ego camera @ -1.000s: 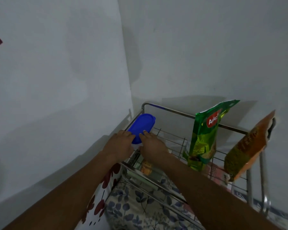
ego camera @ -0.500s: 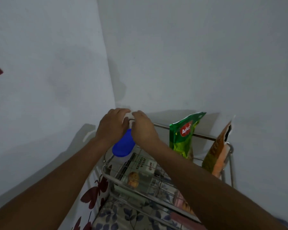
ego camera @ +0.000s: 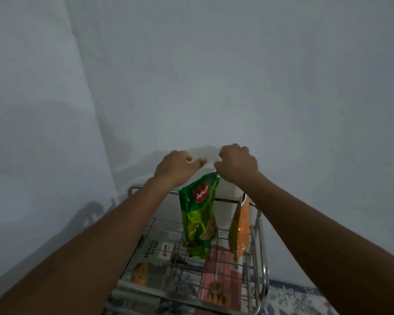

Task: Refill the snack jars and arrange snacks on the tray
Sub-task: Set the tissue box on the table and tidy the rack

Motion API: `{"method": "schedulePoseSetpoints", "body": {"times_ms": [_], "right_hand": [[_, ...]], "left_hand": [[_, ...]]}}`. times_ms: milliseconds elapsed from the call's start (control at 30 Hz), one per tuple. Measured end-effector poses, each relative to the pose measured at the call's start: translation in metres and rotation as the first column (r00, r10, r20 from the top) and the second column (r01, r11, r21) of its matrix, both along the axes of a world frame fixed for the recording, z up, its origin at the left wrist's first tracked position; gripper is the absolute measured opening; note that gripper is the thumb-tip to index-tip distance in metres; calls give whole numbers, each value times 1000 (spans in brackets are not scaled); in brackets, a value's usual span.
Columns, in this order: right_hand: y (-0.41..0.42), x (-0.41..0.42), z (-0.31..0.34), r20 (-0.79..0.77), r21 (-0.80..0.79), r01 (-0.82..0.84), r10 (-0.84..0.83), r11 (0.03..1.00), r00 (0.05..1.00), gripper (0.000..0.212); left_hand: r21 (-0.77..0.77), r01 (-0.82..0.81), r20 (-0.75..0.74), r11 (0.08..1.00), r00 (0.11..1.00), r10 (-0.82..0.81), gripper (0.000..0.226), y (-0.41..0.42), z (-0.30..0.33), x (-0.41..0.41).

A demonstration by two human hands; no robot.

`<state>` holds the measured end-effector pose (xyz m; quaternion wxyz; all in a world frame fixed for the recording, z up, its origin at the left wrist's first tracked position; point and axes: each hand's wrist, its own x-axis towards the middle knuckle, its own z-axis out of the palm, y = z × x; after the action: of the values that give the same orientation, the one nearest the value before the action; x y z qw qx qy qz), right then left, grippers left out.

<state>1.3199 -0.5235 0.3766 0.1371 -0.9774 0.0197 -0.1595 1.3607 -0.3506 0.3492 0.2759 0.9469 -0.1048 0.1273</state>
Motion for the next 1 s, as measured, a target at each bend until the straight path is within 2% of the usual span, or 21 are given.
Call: {"method": "schedulePoseSetpoints", "body": {"times_ms": [67,167,233,333,600,900,1000], "right_hand": [[-27,-1,-9,-54,-25,72,-74,997,996,38],[-56,-1,-23,-127,-5,127,-127,992,984,41],[-70,0,-31,-166,24,130,-124,991,978,43],[-81,2,-39,-162,64,114,-103,991,981,45],[-85,7,-44,-123,31,78,-73,996,990,41],[-86,7,-53,-75,42,65,-62,997,995,39],[-87,5,-53,-71,47,54,-50,997,996,38]], "left_hand": [[143,0,-85,990,996,12,75,-18,-4,4],[295,24,-200,955,979,37,56,-32,-8,9],[295,45,-232,955,972,26,41,-38,-11,10],[240,51,-193,969,981,-4,24,-45,-14,10],[231,12,-72,973,997,5,25,-66,-8,8],[263,-36,-63,964,997,54,15,-83,-19,4],[233,-34,-104,972,993,60,21,-85,-20,6]]}}
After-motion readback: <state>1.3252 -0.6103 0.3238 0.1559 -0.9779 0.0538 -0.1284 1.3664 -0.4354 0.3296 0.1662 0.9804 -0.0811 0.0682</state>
